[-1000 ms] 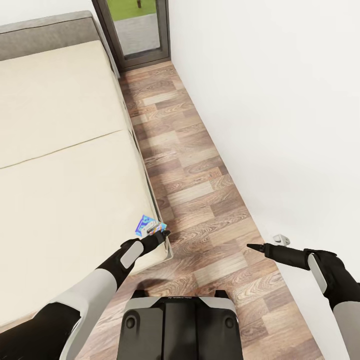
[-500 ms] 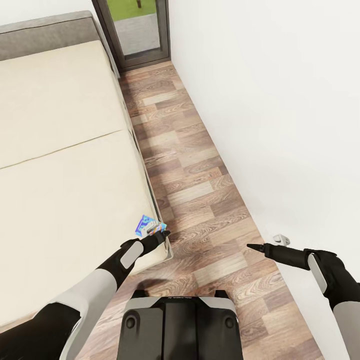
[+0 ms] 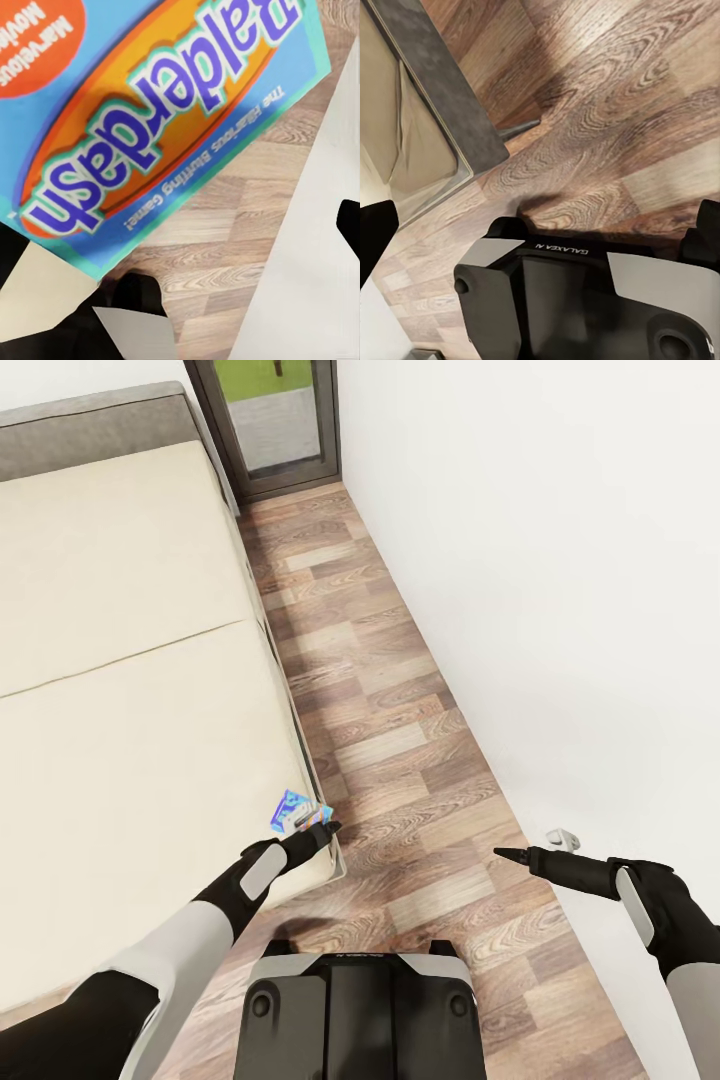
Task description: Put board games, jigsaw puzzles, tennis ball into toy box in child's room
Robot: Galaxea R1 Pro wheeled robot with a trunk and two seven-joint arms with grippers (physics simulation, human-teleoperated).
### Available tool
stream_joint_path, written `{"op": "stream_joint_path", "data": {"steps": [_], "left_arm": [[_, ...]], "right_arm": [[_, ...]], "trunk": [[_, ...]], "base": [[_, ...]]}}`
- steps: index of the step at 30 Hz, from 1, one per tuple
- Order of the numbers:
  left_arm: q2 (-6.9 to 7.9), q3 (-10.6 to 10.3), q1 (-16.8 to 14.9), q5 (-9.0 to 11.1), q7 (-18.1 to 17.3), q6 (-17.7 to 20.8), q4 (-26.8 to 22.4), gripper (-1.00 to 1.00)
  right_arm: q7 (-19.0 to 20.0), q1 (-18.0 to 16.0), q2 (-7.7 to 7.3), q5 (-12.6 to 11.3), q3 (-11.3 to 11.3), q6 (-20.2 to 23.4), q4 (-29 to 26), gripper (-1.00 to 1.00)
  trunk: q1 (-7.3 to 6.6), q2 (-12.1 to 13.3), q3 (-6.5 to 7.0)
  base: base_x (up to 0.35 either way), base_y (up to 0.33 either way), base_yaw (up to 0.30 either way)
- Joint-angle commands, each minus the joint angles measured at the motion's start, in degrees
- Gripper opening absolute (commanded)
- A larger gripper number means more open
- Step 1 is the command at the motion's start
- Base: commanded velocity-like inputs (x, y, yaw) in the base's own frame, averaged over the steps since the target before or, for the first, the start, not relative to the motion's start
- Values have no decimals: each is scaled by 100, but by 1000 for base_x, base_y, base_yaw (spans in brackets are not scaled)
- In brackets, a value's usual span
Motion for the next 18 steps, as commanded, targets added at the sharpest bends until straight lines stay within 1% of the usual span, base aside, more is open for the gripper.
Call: {"op": "stream_joint_path", "data": {"steps": [1,3,5,6,8,9,11,12,13,14,16,17,18], "left_arm": [[3,-19,-2,25,0,10,-2,100],[3,-21,37,28,-21,10,-45,100],[3,-23,168,32,-82,10,-196,100],[3,-23,168,32,-82,10,-196,100],[7,-22,366,28,-168,13,-432,100],[7,-22,366,28,-168,13,-432,100],[14,-13,601,21,-253,16,-717,100],[14,-13,601,21,-253,16,-717,100],[26,-7,715,18,-287,20,-870,100],[26,-7,715,18,-287,20,-870,100],[73,0,913,20,-335,36,-1199,100],[73,0,913,20,-335,36,-1199,100],[101,0,1001,24,-352,45,-1366,100]], "right_arm": [[3,-1,-1,-28,-7,38,-1,100],[5,-1,-1,-26,-5,36,-4,100],[7,10,-3,-23,-2,32,-29,100],[7,10,-3,-23,-2,32,-29,100],[8,47,-4,-19,-1,27,-94,100],[8,47,-4,-19,-1,27,-94,100],[9,116,-4,-17,-3,25,-187,100],[9,116,-4,-17,-3,25,-187,100],[9,152,-4,-16,-4,24,-239,100],[9,152,-4,-16,-4,24,-239,100],[11,221,-5,-18,-2,19,-350,100],[11,221,-5,-18,-2,19,-350,100],[11,254,-3,-21,-1,18,-401,100]], "trunk": [[3,-9,-6],[3,-9,-6],[3,-9,-6],[3,-9,-6],[3,-9,-6],[3,-9,-6],[3,-9,-6],[3,-9,-6],[3,-9,-6],[3,-9,-6],[3,-9,-6],[3,-9,-6],[3,-9,-6]], "base": [[0,0,0],[0,0,0],[0,0,0],[0,0,0],[0,0,0],[0,0,0],[0,0,0],[0,0,0],[0,0,0],[0,0,0],[0,0,0],[0,0,0],[0,0,0]]}}
